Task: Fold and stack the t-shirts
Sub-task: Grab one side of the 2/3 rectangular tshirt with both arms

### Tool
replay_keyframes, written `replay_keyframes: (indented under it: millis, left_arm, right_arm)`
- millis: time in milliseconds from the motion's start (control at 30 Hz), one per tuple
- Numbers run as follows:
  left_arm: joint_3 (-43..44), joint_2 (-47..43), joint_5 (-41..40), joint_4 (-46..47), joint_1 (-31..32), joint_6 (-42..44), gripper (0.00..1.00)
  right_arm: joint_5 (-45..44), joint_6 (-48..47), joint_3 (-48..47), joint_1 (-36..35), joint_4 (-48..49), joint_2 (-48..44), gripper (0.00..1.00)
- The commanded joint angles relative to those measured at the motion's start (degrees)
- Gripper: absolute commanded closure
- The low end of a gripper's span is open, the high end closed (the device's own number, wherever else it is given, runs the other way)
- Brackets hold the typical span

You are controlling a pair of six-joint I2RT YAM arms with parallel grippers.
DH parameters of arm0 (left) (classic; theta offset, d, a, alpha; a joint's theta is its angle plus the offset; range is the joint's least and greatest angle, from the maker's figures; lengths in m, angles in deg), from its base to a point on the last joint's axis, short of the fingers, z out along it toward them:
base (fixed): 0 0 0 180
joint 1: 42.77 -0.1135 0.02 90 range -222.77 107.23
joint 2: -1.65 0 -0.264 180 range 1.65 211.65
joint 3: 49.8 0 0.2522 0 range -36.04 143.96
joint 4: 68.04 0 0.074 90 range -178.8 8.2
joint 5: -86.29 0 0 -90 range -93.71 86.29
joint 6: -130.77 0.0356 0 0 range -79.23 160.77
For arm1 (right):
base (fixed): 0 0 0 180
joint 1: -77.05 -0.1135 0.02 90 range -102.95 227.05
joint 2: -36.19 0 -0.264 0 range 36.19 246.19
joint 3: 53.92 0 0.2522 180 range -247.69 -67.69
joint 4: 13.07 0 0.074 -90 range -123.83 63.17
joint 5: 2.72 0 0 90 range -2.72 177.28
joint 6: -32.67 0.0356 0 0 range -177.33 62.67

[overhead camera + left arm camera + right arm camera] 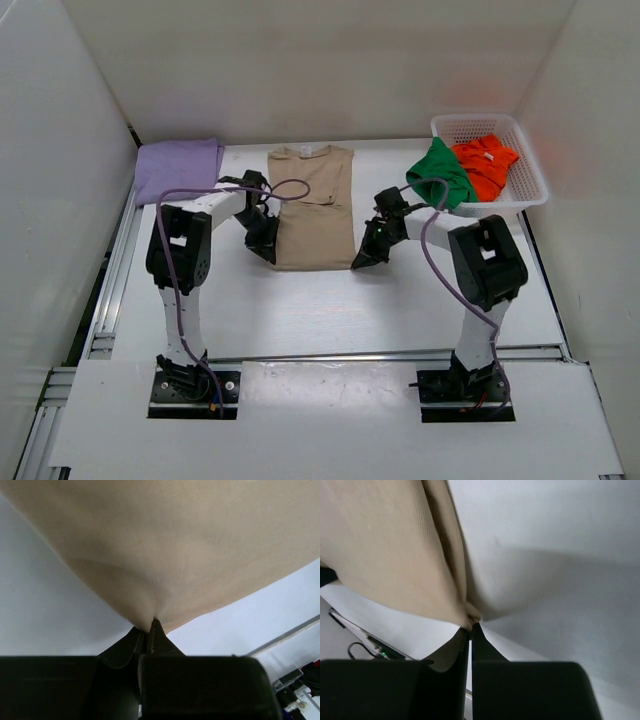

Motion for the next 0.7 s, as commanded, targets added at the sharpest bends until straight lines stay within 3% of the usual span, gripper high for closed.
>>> replay_keyframes:
  millis: [0,233,400,533,667]
  left_arm:
    - [-2.21,-8.91,-4.06,-6.89,0.25,0.45,0.89]
    - [-5.28,-20.96,-12.67,-22.44,4.29,0.45,0.89]
    - [-9.41,-30.72,-20.05,-27.30,8.86,0.45,0.89]
    - [-9.25,-39.24,-22.53,-27.30,12.02,0.45,0.89]
    - [-3.99,-38.48,-19.29,-27.30,10.55,0.45,0.89]
  right_arm:
    - [-1.83,-3.81,4.16,0.32,-1.42,-9.11,1.00]
    - [-2.53,-6.36,12.07,-6.62,-10.73,-30.45,1.00]
    - [-4.37,-4.00,13.67,-12.15,-17.41,-41.98,1.00]
    - [-4.91,-0.83,13.67,-13.31,-20.32,-47.18,1.00]
    - [-6.31,0.40,10.25,-12.70,-21.12,-47.02,1.00]
